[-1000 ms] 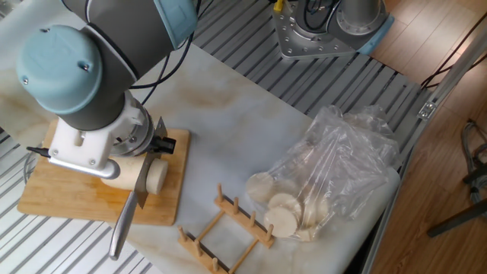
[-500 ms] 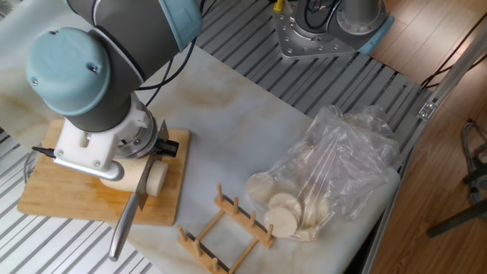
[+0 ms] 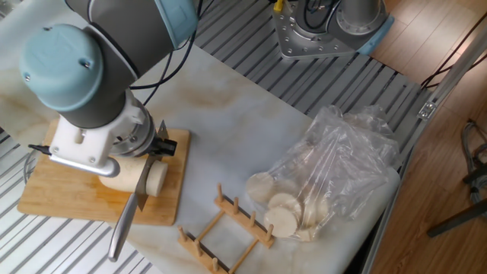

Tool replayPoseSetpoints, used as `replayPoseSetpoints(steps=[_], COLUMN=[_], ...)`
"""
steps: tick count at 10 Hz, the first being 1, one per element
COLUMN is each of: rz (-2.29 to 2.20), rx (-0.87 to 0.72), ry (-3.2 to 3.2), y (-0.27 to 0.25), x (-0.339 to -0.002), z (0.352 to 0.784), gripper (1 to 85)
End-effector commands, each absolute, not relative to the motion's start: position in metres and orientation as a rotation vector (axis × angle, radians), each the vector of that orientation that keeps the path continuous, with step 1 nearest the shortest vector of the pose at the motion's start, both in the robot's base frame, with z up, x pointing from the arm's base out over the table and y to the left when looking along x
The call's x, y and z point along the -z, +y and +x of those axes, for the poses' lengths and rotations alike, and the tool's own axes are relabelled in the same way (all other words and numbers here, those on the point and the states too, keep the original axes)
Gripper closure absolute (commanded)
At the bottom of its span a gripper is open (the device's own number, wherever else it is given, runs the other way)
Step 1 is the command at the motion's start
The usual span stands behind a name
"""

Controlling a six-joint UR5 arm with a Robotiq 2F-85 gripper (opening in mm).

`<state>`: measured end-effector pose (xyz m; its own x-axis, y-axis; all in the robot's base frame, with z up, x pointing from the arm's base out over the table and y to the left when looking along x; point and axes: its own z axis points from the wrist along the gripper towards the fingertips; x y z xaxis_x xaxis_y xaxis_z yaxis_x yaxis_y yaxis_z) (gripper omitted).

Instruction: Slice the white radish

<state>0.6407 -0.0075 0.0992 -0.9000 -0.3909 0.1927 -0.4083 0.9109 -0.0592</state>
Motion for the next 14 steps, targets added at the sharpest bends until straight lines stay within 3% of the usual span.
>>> replayPoseSetpoints(steps=[1,8,14], rz=[0.596,0.606,0.612], rx=[-0.127,-0.043,-0.093], ry=[-2.911,-2.946,-2.974], y=[-0.008,0.006,-0.004], x=[-0.099,-0.1,-0.097], z=[0.643,0.651,0.652], gripper=[84.3,84.3,84.3])
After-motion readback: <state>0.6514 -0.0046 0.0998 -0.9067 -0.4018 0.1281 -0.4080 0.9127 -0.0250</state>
